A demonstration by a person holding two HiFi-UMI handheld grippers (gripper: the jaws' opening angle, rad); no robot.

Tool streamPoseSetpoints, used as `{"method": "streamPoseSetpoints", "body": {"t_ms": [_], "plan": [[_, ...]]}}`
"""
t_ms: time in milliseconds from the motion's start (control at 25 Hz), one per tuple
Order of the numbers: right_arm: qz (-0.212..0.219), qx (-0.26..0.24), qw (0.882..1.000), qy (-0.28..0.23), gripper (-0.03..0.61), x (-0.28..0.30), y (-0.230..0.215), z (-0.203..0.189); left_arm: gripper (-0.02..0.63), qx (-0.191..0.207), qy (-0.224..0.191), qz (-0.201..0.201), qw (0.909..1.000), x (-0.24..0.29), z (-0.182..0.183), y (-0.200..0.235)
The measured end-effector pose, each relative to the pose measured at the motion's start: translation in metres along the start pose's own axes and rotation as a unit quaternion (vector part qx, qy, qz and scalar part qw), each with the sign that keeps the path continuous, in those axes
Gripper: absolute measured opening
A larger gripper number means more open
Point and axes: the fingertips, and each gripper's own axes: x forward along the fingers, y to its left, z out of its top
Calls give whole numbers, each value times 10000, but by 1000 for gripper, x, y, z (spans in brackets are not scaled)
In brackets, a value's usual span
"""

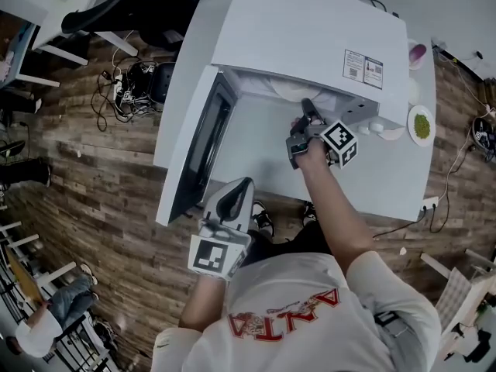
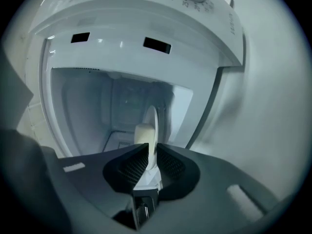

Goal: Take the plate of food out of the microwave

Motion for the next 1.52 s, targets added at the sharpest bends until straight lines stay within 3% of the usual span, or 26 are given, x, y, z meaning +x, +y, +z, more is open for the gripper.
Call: {"method": "streamPoseSetpoints", "body": {"t_ms": [320, 960, 1520], "plan": [[-30, 83, 9999, -72, 19, 7, -3, 5, 11, 84, 142, -123, 9998, -1, -6, -2], [-81, 302, 9995, 49, 15, -8, -7, 2, 11, -19, 73, -116, 9999, 0, -5, -6], [18, 382, 9993, 42, 18, 4, -6, 3, 11, 71, 269, -256, 9993, 0, -23, -11]]}}
